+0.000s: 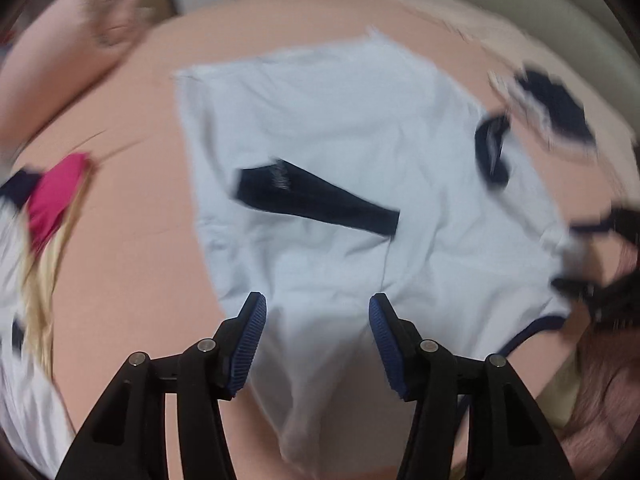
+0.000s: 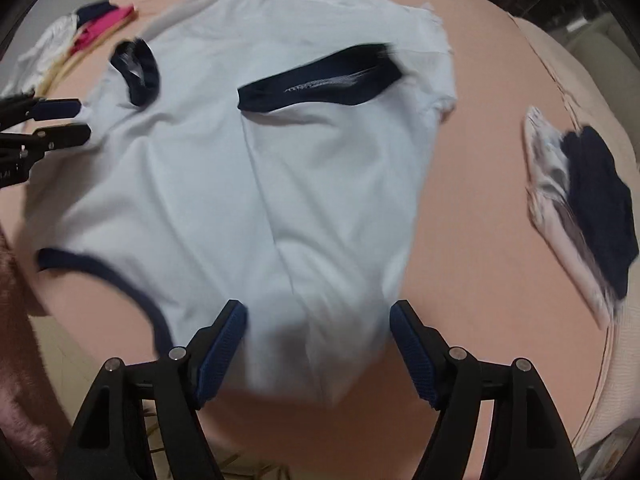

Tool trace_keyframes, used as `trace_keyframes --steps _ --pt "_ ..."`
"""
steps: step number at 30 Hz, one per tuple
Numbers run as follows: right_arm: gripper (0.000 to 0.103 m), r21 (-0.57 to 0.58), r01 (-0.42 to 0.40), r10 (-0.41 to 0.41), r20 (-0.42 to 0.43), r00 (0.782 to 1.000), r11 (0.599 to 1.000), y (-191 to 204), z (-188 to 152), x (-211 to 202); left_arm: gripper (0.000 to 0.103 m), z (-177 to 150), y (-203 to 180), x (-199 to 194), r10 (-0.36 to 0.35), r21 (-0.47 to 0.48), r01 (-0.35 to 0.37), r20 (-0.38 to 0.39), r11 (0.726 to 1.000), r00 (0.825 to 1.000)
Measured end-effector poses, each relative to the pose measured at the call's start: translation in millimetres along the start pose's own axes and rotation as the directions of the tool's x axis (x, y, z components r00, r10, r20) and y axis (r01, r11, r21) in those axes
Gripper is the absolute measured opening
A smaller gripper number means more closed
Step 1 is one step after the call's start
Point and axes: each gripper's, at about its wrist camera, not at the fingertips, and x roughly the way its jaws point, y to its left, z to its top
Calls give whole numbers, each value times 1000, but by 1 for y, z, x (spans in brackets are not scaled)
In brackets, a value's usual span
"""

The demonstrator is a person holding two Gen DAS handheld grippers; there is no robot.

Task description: Fold clothes

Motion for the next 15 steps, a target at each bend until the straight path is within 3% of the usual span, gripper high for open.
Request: trace_keyframes --steps 2,4,7,9,11,13,15 --pt "75 46 -71 66 95 993 996 -4 -10 -19 51 -17 -15 -9 -34 -3 34 11 999 999" --pt "75 60 -98 85 189 978 993 0 -15 -30 51 -34 -45 -2 -54 116 53 1 992 999" --pt "75 -2 -38 38 124 992 999 15 -17 -11 51 -50 -56 19 47 230 -21 -112 973 993" --pt "76 -38 -17 18 40 999 999 19 -23 1 51 -53 -42 6 -5 128 19 -107 992 994" --pt "76 1 -80 80 41 996 997 9 -29 -12 51 -57 -25 -9 -54 15 55 -70 998 996" --pt "76 59 -113 105 120 987 992 -3 -34 -31 51 -61 -11 -23 -74 -67 74 4 995 997" --pt "76 85 -131 112 205 972 988 -5 -29 -43 51 -60 -12 -23 -77 -27 79 47 997 996"
